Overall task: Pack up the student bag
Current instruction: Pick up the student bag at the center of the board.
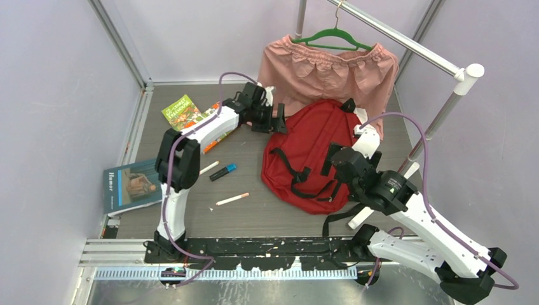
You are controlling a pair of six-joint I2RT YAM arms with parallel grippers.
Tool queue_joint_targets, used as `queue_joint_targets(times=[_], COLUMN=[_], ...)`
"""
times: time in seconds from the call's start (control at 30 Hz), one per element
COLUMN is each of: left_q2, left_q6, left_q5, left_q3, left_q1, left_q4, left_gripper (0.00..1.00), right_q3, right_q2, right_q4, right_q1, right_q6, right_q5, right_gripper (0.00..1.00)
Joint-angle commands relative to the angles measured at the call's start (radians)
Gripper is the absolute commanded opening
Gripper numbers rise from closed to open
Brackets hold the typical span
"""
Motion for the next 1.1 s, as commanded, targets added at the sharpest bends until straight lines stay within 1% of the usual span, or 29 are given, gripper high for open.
queue_joint_targets(times=[0.0,0.13,0.2,0.23,0.27,0.3,0.33,0.37,0.4,0.43,0.57,0.67,0.77,0.83,0.9,1.0,1.07], left_q2=[0.106,0.179,0.182,0.177,0.171,0.162,0.152,0.138,0.12,0.099,-0.046,-0.175,-0.314,-0.399,-0.462,-0.535,-0.58], left_q6=[0.034,0.012,-0.022,-0.049,-0.08,-0.1,-0.118,-0.132,-0.144,-0.153,-0.116,-0.016,0.084,0.17,0.247,0.343,0.388], left_q5=[0.036,0.09,0.145,0.177,0.216,0.258,0.302,0.324,0.338,0.351,0.391,0.418,0.468,0.456,0.445,0.36,0.28], left_q3=[0.121,0.188,0.186,0.177,0.166,0.16,0.155,0.151,0.147,0.141,0.138,0.135,0.092,0.091,0.123,0.192,0.216], left_q1=[-0.006,-0.005,-0.006,-0.006,-0.006,-0.006,-0.006,-0.006,-0.006,-0.006,-0.013,-0.02,-0.02,-0.018,-0.009,-0.006,-0.006], left_q4=[0.105,0.119,0.157,0.188,0.219,0.242,0.255,0.261,0.259,0.251,0.15,0.042,0.002,-0.074,-0.16,-0.257,-0.27], left_gripper=[0.85,0.82,0.74,0.68,0.59,0.47,0.33,0.16,0.04,0.0,0.0,0.0,0.0,0.0,0.0,0.0,0.0], right_q3=[0.048,0.042,0.038,0.037,0.038,0.04,0.039,0.035,0.033,0.032,0.033,0.022,0.009,0.004,0.002,0.003,0.007], right_q2=[-0.013,-0.021,-0.024,-0.024,-0.022,-0.017,-0.013,-0.006,0.004,0.012,0.02,-0.024,-0.094,-0.145,-0.189,-0.212,-0.211], right_q4=[-0.02,-0.031,-0.036,-0.037,-0.038,-0.038,-0.035,-0.032,-0.031,-0.032,-0.036,-0.039,-0.025,-0.012,0.0,-0.001,-0.001], right_q1=[0.001,0.0,0.0,0.0,0.0,0.0,0.001,0.0,0.0,0.001,0.0,0.0,0.0,0.0,0.0,0.0,0.0], right_q6=[0.033,0.051,0.061,0.063,0.064,0.062,0.056,0.051,0.047,0.046,0.064,0.098,0.121,0.13,0.131,0.14,0.141], right_q5=[0.024,0.015,0.013,0.012,0.008,0.003,0.0,-0.001,0.002,0.005,0.013,0.051,0.086,0.096,0.102,0.123,0.129], right_gripper=[1.0,1.0,1.0,1.0,1.0,1.0,1.0,1.0,1.0,1.0,1.0,1.0,1.0,1.0,1.0,1.0,1.0])
